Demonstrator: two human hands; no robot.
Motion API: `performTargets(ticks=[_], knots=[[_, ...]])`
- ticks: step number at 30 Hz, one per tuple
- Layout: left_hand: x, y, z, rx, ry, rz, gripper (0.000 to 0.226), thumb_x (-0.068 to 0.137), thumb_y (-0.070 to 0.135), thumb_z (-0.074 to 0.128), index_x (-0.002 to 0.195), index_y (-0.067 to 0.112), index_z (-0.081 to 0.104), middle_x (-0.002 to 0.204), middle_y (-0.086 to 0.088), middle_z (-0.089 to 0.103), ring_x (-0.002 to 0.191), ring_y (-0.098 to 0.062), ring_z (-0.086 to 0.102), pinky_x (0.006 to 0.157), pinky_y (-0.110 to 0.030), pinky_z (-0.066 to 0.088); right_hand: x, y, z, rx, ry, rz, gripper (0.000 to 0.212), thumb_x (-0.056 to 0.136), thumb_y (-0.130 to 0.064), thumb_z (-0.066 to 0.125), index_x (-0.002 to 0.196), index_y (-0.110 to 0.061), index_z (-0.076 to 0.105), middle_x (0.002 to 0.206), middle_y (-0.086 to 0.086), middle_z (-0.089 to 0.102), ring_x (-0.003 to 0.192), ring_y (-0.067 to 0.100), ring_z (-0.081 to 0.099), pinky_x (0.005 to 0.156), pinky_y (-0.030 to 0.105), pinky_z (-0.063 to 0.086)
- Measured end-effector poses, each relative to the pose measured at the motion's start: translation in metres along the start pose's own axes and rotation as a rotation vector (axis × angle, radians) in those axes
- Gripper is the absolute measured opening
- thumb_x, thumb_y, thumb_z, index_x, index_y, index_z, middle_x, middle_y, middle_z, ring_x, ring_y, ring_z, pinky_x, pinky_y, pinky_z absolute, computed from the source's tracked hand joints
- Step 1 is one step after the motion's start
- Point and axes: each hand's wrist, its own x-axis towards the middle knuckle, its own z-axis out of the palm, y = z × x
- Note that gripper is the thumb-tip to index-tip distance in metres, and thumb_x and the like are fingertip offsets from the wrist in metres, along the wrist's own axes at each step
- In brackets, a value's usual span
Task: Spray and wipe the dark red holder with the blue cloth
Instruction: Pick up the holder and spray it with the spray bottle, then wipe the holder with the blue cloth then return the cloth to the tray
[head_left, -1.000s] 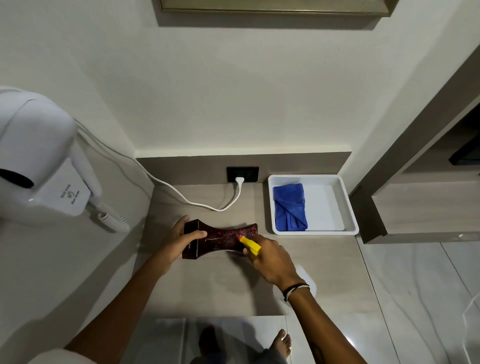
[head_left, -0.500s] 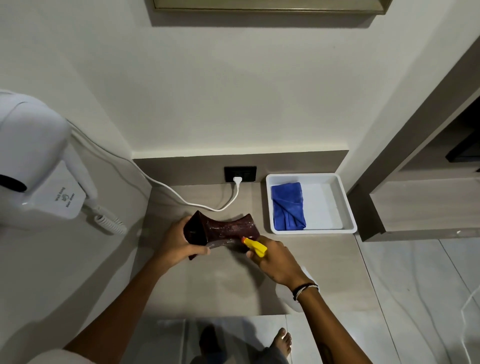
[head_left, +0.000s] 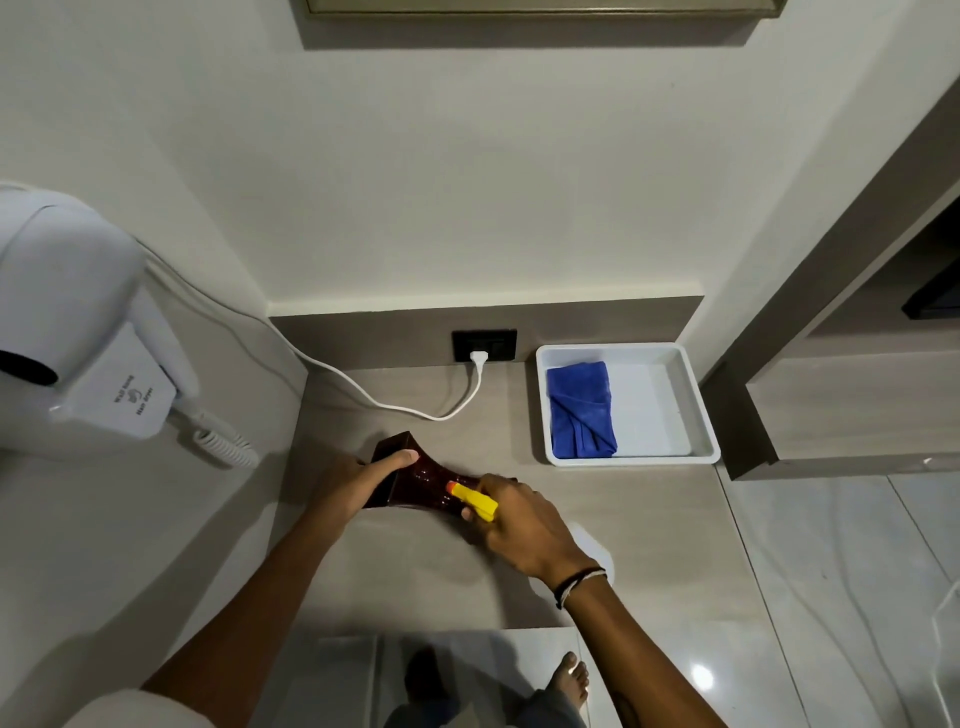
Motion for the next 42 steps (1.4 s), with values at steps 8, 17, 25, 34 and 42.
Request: performTargets(ticks=[8,17,25,34,42], knots=[[-0.003,0.006,-0.001,0.047,0.008,0.063,0.118,0.026,0.094,0.086,0.115,0.015,0.079,0.101,-0.004,0.083,0.096,-0.026,0.080,0.099,-0.048,0.063,-0.006,0.047,-0.010,-0.048,-0.043,0.156,0.036,0.101,-0.044,0.065,0.126,-0.018,0.063,0.122,0.011,0.075,0.107,0.039,0.070,0.077,0.035,0.046],[-0.012,0.031,0.013,0.296,0.074,0.384,0.073,0.044,0.091,0.087,0.091,0.036,0.079,0.079,0.013,0.082,0.075,-0.012,0.080,0.080,-0.047,0.068,-0.006,0.098,-0.079,0.270,0.244,0.171,0.016,0.106,-0.025,0.064,0.115,-0.012,0.064,0.105,0.009,0.071,0.092,0.026,0.068,0.085,0.045,0.056],[-0.041,0.063,0.028,0.748,0.081,0.648,0.126,0.052,0.071,0.095,0.160,0.024,0.049,0.149,0.001,0.057,0.137,-0.026,0.054,0.112,-0.047,0.054,0.035,0.136,-0.157,0.322,0.680,0.162,0.051,0.109,-0.034,0.063,0.156,-0.017,0.054,0.126,-0.008,0.071,0.111,0.016,0.070,0.096,0.028,0.050],[-0.042,0.060,0.040,0.764,0.048,0.678,0.128,0.051,0.070,0.078,0.164,0.020,0.043,0.157,0.004,0.049,0.144,-0.025,0.048,0.116,-0.040,0.045,0.083,0.169,-0.166,0.328,0.728,0.284,0.044,0.109,-0.027,0.062,0.149,-0.008,0.058,0.143,0.012,0.070,0.125,0.034,0.070,0.102,0.033,0.051],[-0.042,0.057,0.040,0.749,0.037,0.705,0.127,0.061,0.063,0.089,0.167,0.020,0.035,0.169,0.000,0.037,0.156,-0.026,0.038,0.121,-0.044,0.043,0.081,0.179,-0.153,0.302,0.721,0.374,0.052,0.109,-0.024,0.062,0.156,-0.006,0.052,0.151,0.013,0.066,0.134,0.038,0.067,0.115,0.049,0.053]])
